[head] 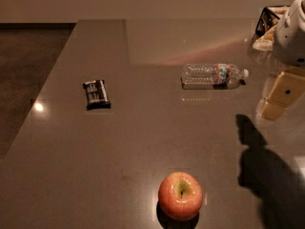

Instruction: Move water bottle near apple

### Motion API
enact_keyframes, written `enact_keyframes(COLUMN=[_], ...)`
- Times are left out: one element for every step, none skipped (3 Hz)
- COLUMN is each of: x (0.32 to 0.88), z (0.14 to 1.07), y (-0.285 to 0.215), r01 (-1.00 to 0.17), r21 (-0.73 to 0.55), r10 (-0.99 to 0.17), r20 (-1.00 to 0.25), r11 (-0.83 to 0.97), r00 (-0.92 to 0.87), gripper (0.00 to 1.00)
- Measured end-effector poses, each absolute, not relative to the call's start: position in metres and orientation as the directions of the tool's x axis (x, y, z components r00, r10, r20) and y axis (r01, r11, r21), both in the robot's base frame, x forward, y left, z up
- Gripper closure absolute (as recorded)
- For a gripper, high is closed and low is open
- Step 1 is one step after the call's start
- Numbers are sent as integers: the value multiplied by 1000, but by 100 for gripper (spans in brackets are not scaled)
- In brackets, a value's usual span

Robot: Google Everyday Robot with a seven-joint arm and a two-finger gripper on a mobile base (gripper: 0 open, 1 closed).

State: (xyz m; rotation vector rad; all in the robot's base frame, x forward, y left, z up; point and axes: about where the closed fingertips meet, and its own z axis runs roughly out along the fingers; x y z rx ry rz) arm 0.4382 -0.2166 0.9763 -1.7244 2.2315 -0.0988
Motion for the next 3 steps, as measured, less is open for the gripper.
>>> enact_keyframes(x=[438,457,478], z=[976,964,947], y=[-217,-218,-221], r01=[-931,-936,-941], r21=[-246,-213,-176], r10=[-953,-946,-941], r20=[-207,-227,-232], r11=[270,281,289], r00=[-221,-232,-246], gripper=[0,0,0])
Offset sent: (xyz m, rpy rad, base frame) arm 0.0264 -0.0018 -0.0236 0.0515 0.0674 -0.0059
